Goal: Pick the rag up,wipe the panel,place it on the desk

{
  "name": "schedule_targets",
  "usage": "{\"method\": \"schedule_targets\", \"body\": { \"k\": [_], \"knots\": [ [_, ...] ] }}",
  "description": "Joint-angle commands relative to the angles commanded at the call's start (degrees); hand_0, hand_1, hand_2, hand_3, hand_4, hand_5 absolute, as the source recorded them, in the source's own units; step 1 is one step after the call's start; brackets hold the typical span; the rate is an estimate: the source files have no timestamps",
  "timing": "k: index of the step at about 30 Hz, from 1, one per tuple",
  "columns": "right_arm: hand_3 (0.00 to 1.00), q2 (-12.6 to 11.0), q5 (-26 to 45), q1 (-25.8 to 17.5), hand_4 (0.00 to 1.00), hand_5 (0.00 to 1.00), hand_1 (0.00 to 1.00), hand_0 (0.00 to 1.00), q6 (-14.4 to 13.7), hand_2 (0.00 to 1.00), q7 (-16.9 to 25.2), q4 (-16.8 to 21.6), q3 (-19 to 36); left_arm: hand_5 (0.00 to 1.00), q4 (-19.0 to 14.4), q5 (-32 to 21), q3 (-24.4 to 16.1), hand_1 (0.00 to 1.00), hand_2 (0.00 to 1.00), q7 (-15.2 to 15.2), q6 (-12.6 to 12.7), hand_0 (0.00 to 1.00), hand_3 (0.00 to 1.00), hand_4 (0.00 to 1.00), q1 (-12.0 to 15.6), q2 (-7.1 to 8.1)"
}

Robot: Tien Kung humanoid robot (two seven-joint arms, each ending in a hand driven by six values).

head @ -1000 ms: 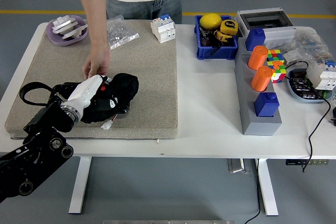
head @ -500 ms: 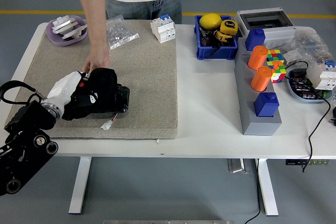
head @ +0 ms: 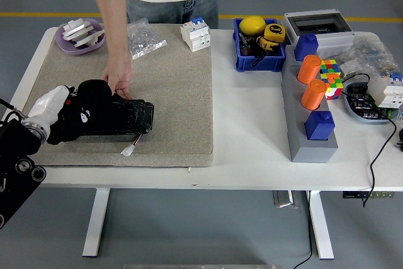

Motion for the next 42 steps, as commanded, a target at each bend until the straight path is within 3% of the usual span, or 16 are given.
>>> {"method": "schedule_targets", "body": {
  "k": [12, 23, 31, 42],
  "knots": [
    [0.647, 0.0, -0.1, 0.0, 0.971, 0.479, 0.721, 0.758, 0.1, 0.718, 0.0, 0.0, 0.0, 0.002, 1.4, 1.2, -4.8, 0.266, 0.532, 0.2, -1.1, 0.236, 0.474, 0.257, 1.1, 0.97],
    [0.647, 0.0, -0.3, 0.0, 0.973, 0.478, 0.721, 0.758, 0.2, 0.718, 0.1, 0.1, 0.1, 0.002, 1.8, 1.6, -6.6, 0.267, 0.532, 0.4, -1.5, 0.238, 0.474, 0.257, 1.6, 1.10],
    [0.646, 0.0, -0.5, 0.1, 0.975, 0.477, 0.721, 0.759, 0.2, 0.718, 0.1, 0.2, 0.3, 0.002, 0.8, 1.3, -4.6, 0.266, 0.532, 0.3, -1.4, 0.237, 0.474, 0.253, 1.2, 0.75],
    [0.646, -0.1, -0.4, 0.1, 0.976, 0.475, 0.721, 0.759, 0.2, 0.718, 0.1, 0.2, -0.1, 0.002, -1.9, 0.2, 3.4, 0.266, 0.531, 0.8, -1.0, 0.236, 0.474, 0.252, -1.6, -0.27]
  ]
}}
